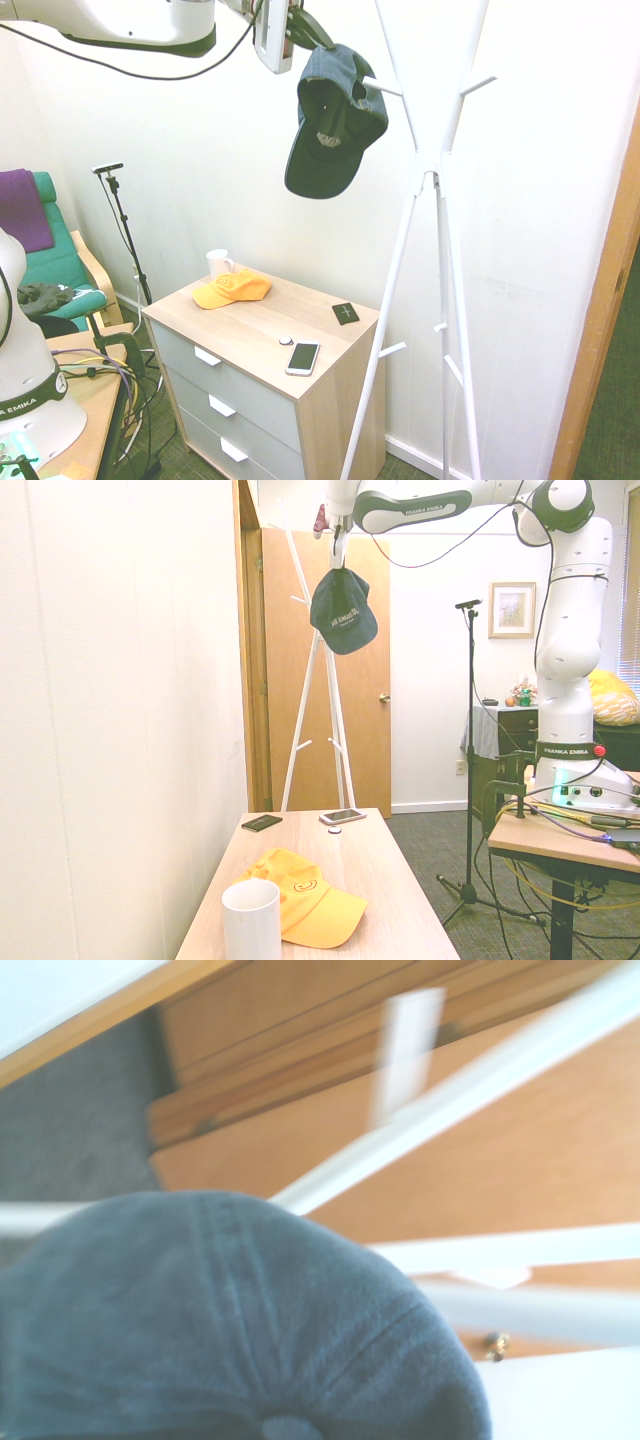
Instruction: Hang the cap
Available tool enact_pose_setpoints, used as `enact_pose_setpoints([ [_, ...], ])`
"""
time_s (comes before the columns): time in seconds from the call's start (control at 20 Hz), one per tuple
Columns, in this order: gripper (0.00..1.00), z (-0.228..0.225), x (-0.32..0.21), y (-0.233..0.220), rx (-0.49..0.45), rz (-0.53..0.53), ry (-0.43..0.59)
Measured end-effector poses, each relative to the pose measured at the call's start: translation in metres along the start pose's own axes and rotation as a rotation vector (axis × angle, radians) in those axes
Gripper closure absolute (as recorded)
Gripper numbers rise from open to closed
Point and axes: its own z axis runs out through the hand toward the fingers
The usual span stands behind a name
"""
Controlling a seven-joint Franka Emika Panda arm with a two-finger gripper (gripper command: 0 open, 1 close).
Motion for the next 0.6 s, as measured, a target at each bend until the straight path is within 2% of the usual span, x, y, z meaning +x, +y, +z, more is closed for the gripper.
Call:
enact_pose_setpoints([
  [0.35,1.00,0.013,0.063,0.021,0.049,0.086,0.016],
  [0.6,1.00,0.040,0.043,0.004,0.067,0.082,-0.080],
])
